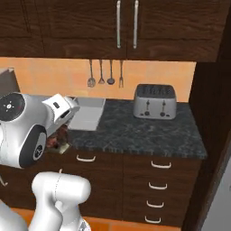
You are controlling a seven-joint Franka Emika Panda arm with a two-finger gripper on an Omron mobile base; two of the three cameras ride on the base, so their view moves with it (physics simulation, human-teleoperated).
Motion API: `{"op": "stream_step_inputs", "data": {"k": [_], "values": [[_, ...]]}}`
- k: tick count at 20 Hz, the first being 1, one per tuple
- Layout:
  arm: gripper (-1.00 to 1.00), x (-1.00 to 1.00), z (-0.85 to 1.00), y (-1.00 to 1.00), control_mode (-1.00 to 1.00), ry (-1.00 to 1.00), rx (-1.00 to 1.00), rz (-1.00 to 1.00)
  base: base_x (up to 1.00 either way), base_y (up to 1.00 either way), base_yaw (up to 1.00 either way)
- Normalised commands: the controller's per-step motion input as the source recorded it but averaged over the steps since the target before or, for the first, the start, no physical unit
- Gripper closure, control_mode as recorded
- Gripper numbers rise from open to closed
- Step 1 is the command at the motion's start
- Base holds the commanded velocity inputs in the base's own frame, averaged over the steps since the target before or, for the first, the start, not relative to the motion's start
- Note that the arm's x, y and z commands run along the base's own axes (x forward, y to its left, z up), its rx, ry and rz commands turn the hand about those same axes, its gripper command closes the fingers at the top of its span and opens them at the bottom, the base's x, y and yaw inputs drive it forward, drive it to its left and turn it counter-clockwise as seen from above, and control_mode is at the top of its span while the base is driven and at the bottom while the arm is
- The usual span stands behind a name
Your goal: Place one cucumber and one steak in each tupperware on the nearby counter, to pack two identical lunches.
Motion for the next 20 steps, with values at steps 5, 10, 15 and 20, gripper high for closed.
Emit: {"op": "stream_step_inputs", "data": {"k": [5, 10, 15, 20], "values": [[1.00, 0.00, 0.00, 0.00, 1.00, 0.00, 0.00, 0.00, 0.63, 1.00, 0.00], [1.00, 0.00, 0.00, 0.00, 1.00, 0.00, 0.00, 0.00, 0.49, 1.00, 0.00], [1.00, 0.00, 0.00, 0.00, 1.00, 0.00, 0.00, 0.00, 0.53, 1.00, 0.00], [1.00, 0.36, -0.40, 0.27, -1.00, 0.00, -0.01, 0.00, 0.23, 0.40, 0.00]]}}
